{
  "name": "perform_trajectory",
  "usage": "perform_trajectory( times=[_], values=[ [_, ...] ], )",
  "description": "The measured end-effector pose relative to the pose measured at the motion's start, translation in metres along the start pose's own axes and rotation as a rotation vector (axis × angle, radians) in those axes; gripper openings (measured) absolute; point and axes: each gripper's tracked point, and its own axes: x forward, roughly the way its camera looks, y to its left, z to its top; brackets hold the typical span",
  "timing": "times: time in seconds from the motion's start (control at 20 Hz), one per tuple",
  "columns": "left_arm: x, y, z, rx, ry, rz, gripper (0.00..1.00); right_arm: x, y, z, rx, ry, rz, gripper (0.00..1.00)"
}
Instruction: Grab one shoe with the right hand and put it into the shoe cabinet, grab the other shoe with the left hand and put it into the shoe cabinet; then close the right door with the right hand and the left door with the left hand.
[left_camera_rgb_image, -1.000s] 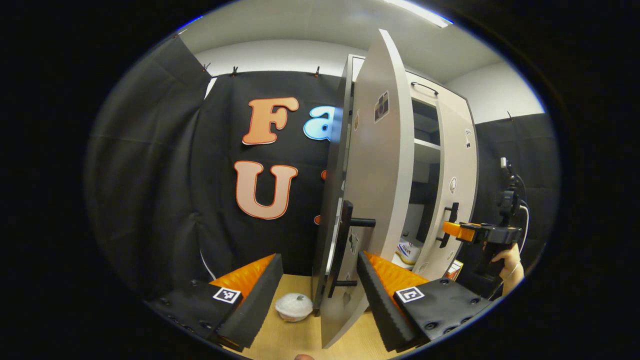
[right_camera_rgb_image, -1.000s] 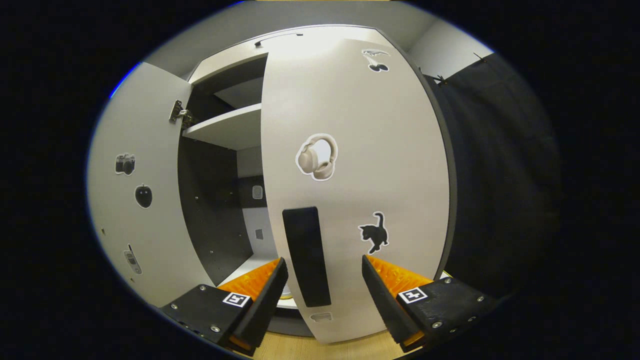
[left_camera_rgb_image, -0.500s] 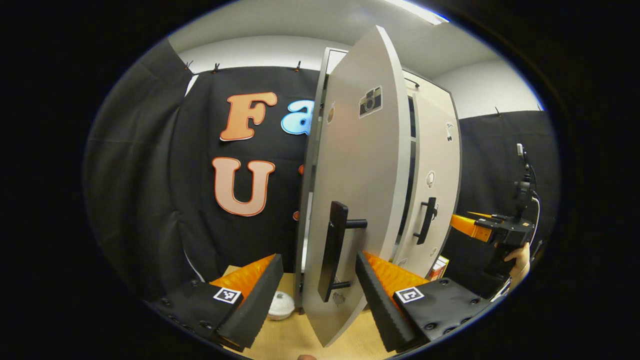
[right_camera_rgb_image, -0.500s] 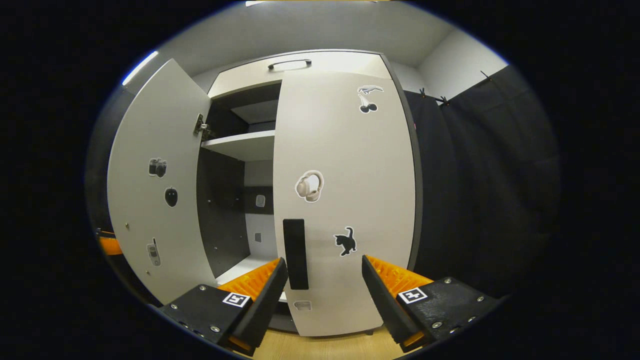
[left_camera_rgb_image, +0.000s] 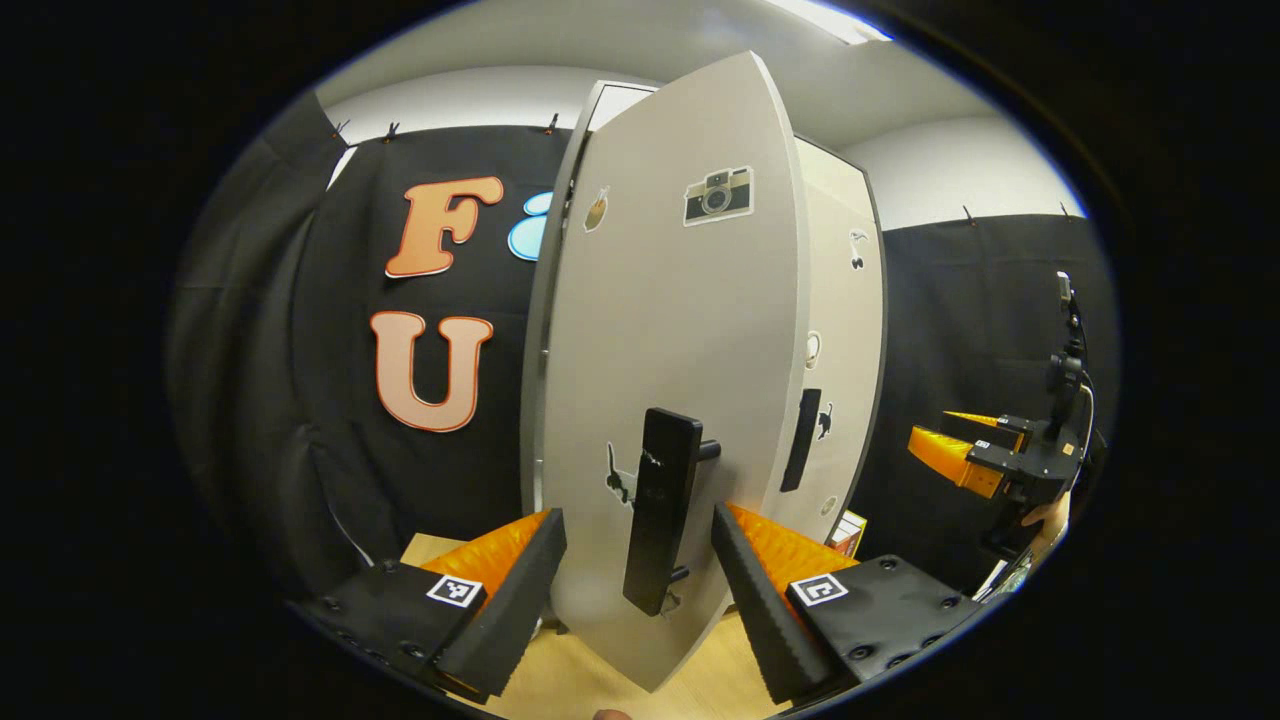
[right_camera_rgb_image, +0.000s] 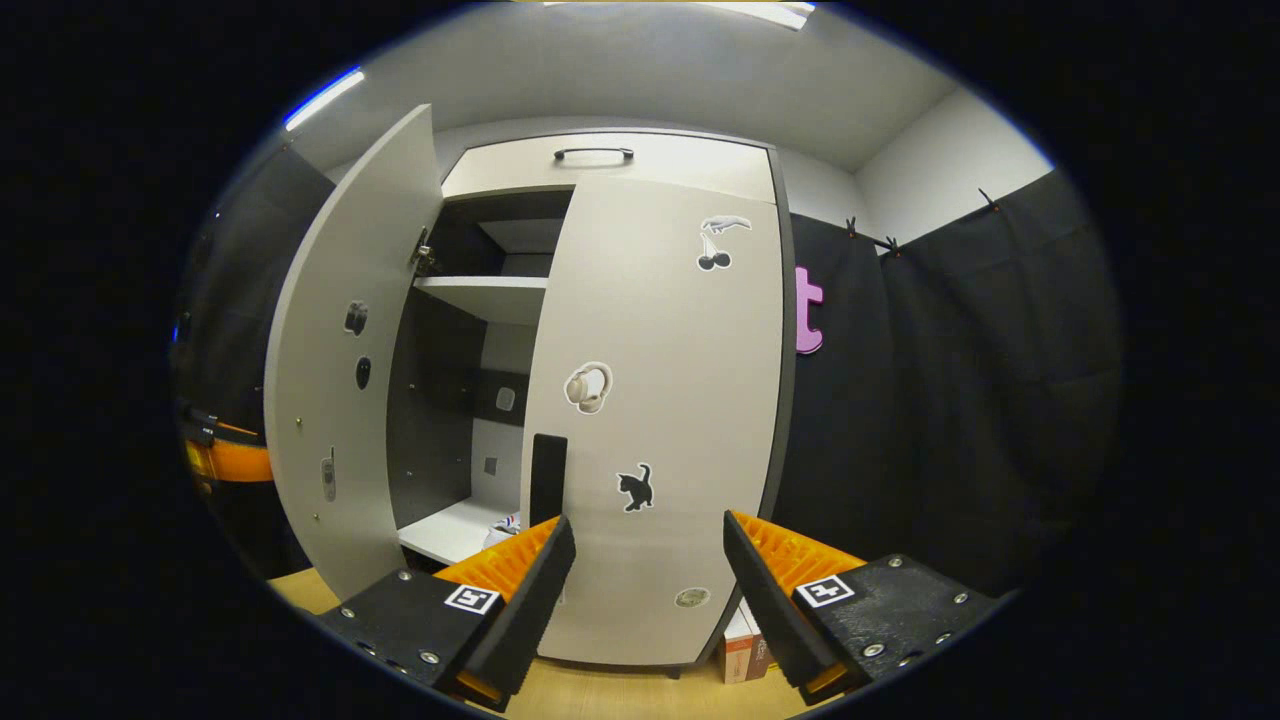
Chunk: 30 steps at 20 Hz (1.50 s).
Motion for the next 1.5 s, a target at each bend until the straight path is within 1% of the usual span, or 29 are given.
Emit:
perform_trajectory(
  times=[0.1, 0.25, 0.3, 0.35, 0.4, 0.45, 0.5, 0.55, 0.6, 0.65, 0.7, 0.75, 0.8, 0.85, 0.9, 1.05, 1.3, 1.5],
  values=[
    [0.012, -0.012, -0.002, -0.02, 0.005, -0.021, 0.96, -0.006, -0.009, 0.002, -0.017, -0.008, -0.02, 0.92],
    [0.037, -0.034, -0.006, -0.033, 0.017, -0.047, 0.97, -0.013, -0.022, 0.001, 0.0, -0.011, -0.038, 0.94],
    [0.045, -0.043, -0.007, -0.031, 0.016, -0.051, 0.94, -0.016, -0.028, 0.001, 0.008, -0.01, -0.044, 0.94],
    [0.055, -0.049, -0.007, -0.019, 0.016, -0.044, 0.94, -0.019, -0.032, 0.002, 0.016, -0.019, -0.046, 0.94],
    [0.063, -0.049, -0.008, -0.003, 0.018, -0.019, 0.94, -0.021, -0.038, 0.002, 0.022, -0.023, -0.055, 0.94],
    [0.07, -0.05, -0.011, 0.008, 0.02, 0.002, 0.94, -0.024, -0.043, 0.002, 0.024, -0.025, -0.064, 0.97],
    [0.078, -0.054, -0.011, 0.006, 0.023, 0.013, 0.94, -0.026, -0.049, 0.001, 0.023, -0.029, -0.075, 0.94],
    [0.086, -0.06, -0.013, -0.005, 0.026, 0.017, 0.97, -0.029, -0.055, 0.001, 0.022, -0.03, -0.084, 0.94],
    [0.092, -0.065, -0.015, -0.012, 0.032, 0.02, 0.98, -0.032, -0.061, 0.001, 0.022, -0.029, -0.093, 0.94],
    [0.099, -0.067, -0.017, -0.006, 0.037, 0.033, 0.94, -0.034, -0.066, 0.0, 0.024, -0.026, -0.102, 0.94],
    [0.105, -0.069, -0.016, 0.001, 0.03, 0.045, 0.97, -0.035, -0.072, -0.001, 0.026, -0.025, -0.11, 0.97],
    [0.11, -0.07, -0.014, 0.002, 0.029, 0.053, 0.97, -0.036, -0.078, -0.001, 0.027, -0.026, -0.119, 0.94],
    [0.114, -0.07, -0.014, -0.003, 0.031, 0.06, 0.99, -0.037, -0.083, -0.002, 0.026, -0.025, -0.127, 0.94],
    [0.115, -0.07, -0.015, -0.009, 0.033, 0.07, 0.99, -0.039, -0.087, -0.003, 0.024, -0.023, -0.135, 0.94],
    [0.118, -0.07, -0.016, -0.015, 0.035, 0.079, 0.97, -0.039, -0.092, -0.005, 0.023, -0.019, -0.14, 0.94],
    [0.128, -0.07, -0.017, -0.025, 0.031, 0.106, 0.97, -0.036, -0.101, -0.009, 0.035, -0.013, -0.146, 0.94],
    [0.162, -0.075, -0.013, 0.03, 0.018, 0.16, 0.97, -0.03, -0.11, -0.022, 0.069, 0.017, -0.136, 0.94],
    [0.18, -0.075, -0.009, 0.035, 0.018, 0.187, 0.97, -0.024, -0.115, -0.026, 0.091, 0.028, -0.126, 0.94]
  ],
)
